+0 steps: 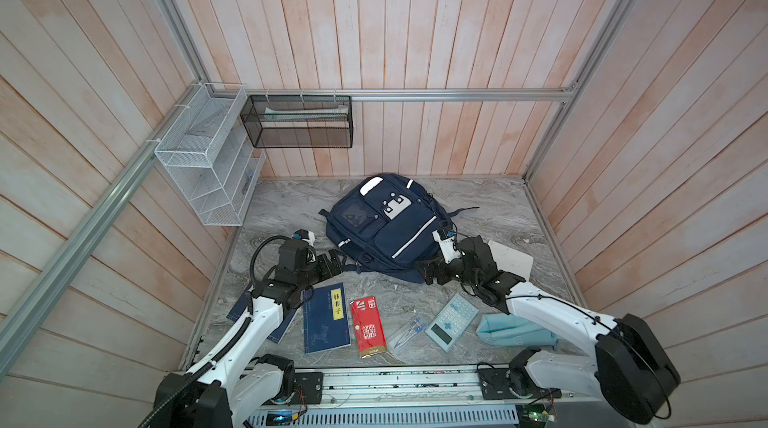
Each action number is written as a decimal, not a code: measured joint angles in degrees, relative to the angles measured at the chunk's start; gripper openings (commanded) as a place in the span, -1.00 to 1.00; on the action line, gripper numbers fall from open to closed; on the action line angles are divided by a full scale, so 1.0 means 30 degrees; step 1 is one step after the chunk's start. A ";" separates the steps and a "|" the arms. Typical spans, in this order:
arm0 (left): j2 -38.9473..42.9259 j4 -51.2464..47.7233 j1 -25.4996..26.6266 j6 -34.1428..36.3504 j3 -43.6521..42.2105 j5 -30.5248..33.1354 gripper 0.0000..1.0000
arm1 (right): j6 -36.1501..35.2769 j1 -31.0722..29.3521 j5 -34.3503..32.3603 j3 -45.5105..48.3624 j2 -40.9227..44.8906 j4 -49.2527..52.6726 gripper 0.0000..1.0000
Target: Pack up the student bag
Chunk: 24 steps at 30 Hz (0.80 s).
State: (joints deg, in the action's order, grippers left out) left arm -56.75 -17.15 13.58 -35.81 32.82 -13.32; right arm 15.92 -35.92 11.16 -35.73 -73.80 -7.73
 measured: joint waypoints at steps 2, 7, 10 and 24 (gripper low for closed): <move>0.1056 -0.1435 0.0007 -0.0736 -0.0401 0.0291 1.00 | 0.1086 -0.1683 -0.0066 -0.0874 -0.1472 0.0029 0.95; 0.2863 -0.4182 0.0117 -0.2841 -0.2040 0.1770 0.97 | 0.3293 -0.5100 0.0896 -0.4029 -0.5588 -0.0801 0.66; 0.3249 -0.5034 0.0860 -0.3796 -0.2608 0.3198 0.97 | 0.4065 -0.5727 0.1617 -0.5581 -0.7635 -0.1166 0.53; 0.2798 -0.1093 0.1639 -0.6149 -0.5166 0.4969 0.71 | 0.6499 -0.6768 0.5989 -1.0659 -1.4447 -0.1996 0.06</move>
State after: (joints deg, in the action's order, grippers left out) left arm -48.36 -20.43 18.50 -54.26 17.32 1.58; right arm 35.42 -56.23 29.12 -67.70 -117.14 -13.72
